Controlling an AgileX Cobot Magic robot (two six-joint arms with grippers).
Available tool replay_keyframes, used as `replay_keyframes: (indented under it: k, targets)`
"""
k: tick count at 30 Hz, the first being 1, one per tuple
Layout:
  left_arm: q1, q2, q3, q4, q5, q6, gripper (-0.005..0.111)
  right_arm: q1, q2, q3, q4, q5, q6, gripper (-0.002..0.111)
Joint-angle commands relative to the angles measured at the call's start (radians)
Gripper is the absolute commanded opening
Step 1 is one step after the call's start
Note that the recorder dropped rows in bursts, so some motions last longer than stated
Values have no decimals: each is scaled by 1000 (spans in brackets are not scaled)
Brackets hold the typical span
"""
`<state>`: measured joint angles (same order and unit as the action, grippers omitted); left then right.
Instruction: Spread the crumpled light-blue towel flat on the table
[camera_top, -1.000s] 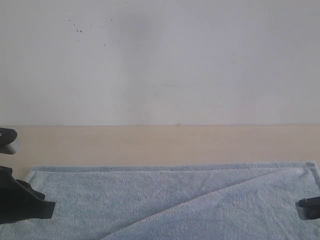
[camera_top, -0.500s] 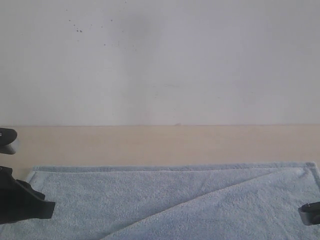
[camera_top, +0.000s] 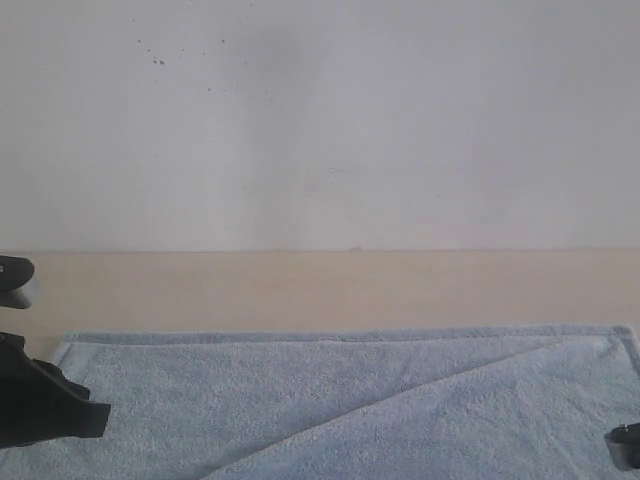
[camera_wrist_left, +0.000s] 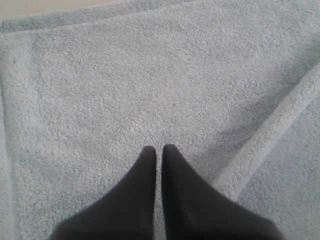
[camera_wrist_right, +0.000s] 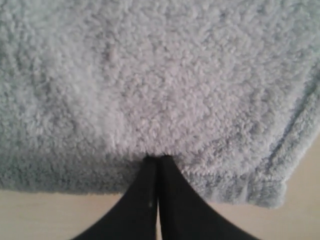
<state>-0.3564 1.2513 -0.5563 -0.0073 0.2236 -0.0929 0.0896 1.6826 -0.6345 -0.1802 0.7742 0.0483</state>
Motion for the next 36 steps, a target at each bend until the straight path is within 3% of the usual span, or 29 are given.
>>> replay_keyframes:
  k: [1, 8, 16, 24, 36]
  targets:
    - [-5, -6, 3, -12, -12, 4, 4, 1, 5, 16, -146, 61, 132, 0]
    - [-5, -6, 3, -12, -8, 4, 4, 1, 5, 50, -246, 63, 223, 0]
    - [-5, -6, 3, -12, -10, 4, 4, 1, 0, 51, -238, 23, 282, 0]
    - [-5, -6, 3, -12, -14, 4, 4, 1, -79, 17, -236, -36, 269, 0]
    - [-5, -6, 3, -12, -14, 4, 4, 1, -18, 17, -188, -57, 227, 0]
